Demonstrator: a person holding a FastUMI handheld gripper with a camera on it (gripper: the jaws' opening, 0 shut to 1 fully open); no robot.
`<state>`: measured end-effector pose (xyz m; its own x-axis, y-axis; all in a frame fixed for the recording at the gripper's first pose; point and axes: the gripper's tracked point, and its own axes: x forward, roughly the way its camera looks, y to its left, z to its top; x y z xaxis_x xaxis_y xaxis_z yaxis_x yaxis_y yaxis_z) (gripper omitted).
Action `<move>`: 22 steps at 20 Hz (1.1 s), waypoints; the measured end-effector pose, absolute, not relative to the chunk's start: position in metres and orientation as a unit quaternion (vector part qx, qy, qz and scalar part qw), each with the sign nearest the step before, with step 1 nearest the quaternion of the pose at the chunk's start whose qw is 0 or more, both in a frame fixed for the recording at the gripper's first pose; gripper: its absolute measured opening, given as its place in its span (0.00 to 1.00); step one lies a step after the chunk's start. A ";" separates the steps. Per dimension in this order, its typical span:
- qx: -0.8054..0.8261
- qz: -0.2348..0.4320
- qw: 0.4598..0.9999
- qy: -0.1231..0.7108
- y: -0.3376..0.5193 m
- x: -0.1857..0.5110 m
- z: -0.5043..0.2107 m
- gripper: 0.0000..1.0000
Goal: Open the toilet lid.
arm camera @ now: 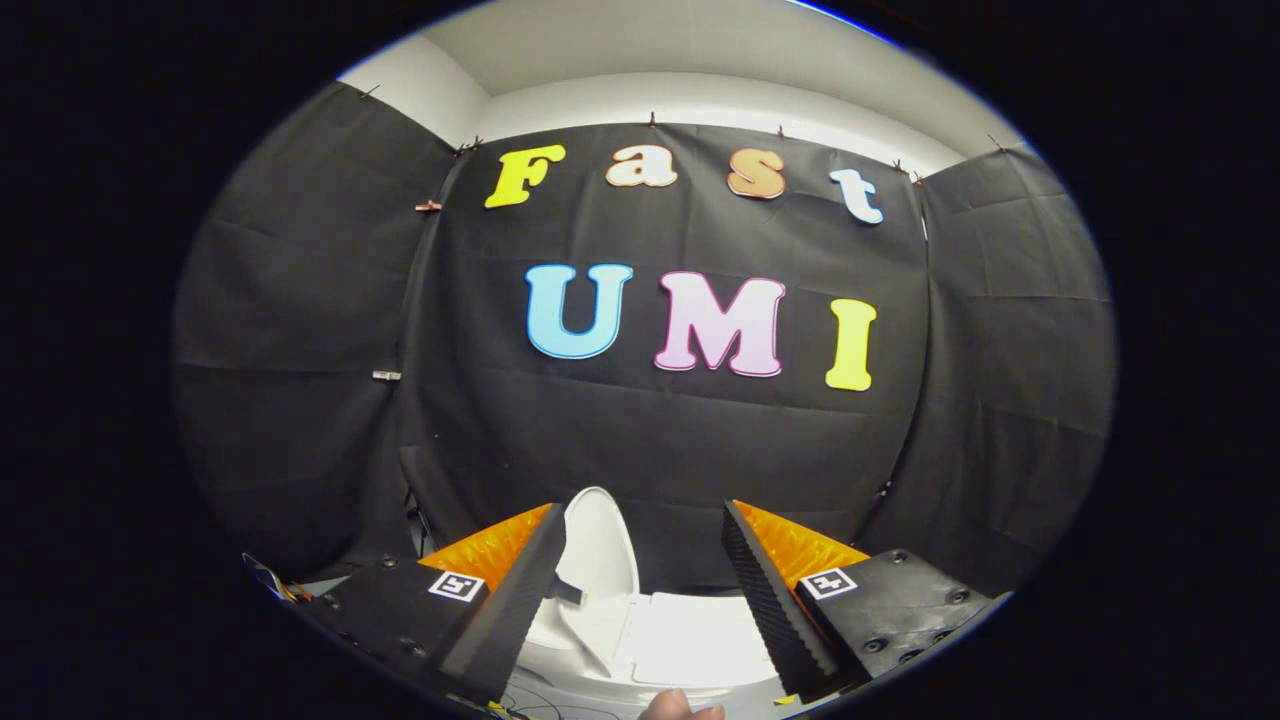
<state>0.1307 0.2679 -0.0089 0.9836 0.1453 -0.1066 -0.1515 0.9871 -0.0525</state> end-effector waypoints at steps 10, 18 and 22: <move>-0.008 0.019 0.999 0.028 0.193 0.116 0.018 0.98; -0.014 -0.007 1.000 0.019 0.154 0.101 0.019 0.98; -0.013 -0.013 1.000 0.015 0.141 0.095 0.023 0.98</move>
<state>0.0946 0.1407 0.0226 0.9992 -0.0273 -0.0289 0.0265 0.9993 -0.0262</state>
